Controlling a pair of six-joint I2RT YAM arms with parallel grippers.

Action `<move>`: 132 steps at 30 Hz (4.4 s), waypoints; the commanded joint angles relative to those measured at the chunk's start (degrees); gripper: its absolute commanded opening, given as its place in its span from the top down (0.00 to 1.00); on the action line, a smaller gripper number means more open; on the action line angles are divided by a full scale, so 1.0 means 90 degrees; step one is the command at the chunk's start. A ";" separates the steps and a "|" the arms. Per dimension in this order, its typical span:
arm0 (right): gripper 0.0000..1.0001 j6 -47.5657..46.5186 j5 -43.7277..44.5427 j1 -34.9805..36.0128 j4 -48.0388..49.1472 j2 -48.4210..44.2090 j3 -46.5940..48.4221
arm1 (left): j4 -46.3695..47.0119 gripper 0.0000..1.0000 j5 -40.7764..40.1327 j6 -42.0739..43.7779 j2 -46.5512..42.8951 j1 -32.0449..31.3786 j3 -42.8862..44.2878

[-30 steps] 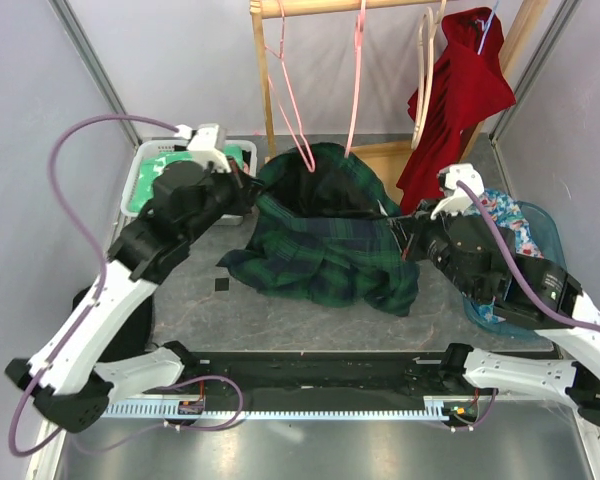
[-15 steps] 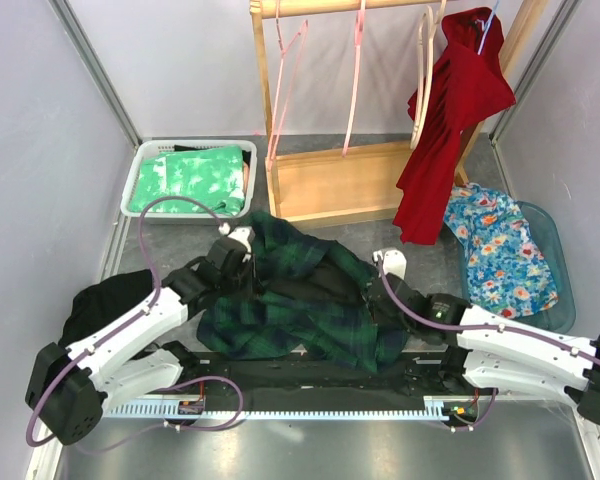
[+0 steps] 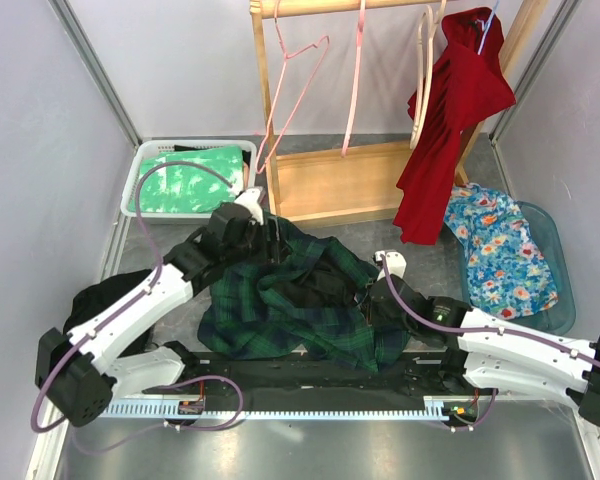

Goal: Place the skirt on the hanger

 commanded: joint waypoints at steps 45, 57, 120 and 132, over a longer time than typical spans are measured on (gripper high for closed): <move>1.00 0.0285 0.1366 0.0009 -0.1106 -0.0851 0.0722 | -0.0909 0.98 -0.3357 0.0246 0.1558 -0.1329 0.1683; 1.00 -0.1607 0.3584 0.0000 -0.2330 -0.0060 0.4588 | -0.2842 0.98 -0.4304 0.0450 -0.0093 -0.1319 0.3575; 0.18 -0.4637 -0.0767 -0.2927 -0.0758 0.3504 0.9766 | -0.1145 0.98 -0.1698 -0.0185 -0.0631 -0.0421 0.0082; 0.29 -0.4559 -0.2646 -0.4141 -0.0552 0.4891 1.0674 | -0.1097 0.98 -0.1639 -0.0126 -0.0572 -0.0421 0.0111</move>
